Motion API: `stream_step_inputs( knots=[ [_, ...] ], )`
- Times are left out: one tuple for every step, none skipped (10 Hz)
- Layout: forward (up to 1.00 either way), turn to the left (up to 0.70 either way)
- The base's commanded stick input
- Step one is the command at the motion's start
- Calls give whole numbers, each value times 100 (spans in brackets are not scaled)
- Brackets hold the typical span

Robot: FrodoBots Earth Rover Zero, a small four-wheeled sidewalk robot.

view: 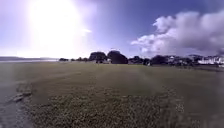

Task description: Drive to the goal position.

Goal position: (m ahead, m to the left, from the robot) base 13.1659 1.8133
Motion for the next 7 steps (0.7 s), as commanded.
stream_step_inputs(
  knots=[
    [70, 6],
    [70, 0],
    [70, 0],
    [70, 0],
    [70, 0],
    [70, 0],
    [70, 0]
  ],
)
